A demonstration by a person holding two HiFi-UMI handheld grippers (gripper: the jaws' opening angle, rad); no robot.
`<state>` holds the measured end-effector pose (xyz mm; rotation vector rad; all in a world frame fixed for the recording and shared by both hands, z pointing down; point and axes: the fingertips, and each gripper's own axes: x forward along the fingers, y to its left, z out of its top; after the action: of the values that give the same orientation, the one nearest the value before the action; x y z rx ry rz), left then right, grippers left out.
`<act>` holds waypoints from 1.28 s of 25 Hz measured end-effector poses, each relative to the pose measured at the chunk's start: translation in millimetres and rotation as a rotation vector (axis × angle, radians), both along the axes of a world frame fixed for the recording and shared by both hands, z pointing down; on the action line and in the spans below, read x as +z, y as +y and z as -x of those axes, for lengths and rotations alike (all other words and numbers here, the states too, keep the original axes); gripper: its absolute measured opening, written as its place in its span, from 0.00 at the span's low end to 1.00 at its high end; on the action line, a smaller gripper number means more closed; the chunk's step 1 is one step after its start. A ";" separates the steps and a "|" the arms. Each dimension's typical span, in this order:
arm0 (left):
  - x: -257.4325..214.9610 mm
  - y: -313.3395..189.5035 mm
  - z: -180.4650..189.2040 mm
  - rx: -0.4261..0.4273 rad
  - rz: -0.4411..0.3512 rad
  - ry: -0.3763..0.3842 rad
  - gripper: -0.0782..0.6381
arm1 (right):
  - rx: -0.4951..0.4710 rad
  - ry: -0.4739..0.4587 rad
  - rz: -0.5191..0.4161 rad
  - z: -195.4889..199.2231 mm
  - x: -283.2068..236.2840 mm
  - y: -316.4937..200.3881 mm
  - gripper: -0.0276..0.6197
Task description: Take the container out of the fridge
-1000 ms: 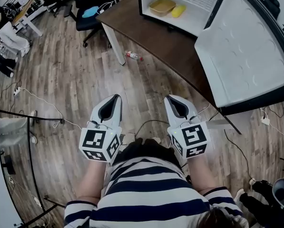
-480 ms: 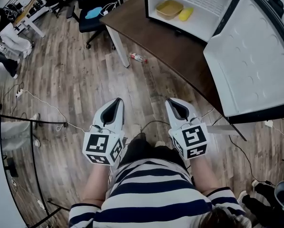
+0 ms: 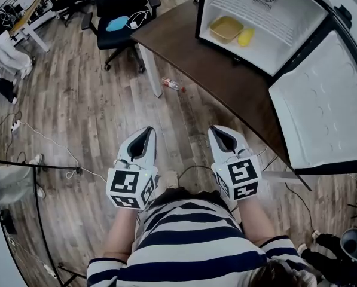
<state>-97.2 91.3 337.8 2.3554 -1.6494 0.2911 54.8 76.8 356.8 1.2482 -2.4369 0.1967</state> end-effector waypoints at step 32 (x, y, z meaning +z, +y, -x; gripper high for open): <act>19.2 -121.1 43.6 0.074 -0.011 0.018 0.11 | 0.043 0.138 0.009 48.1 18.8 -137.2 0.03</act>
<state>-140.8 -29.8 357.1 2.4232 -1.5624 0.2747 6.7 -60.4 375.6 1.2677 -2.2908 0.1289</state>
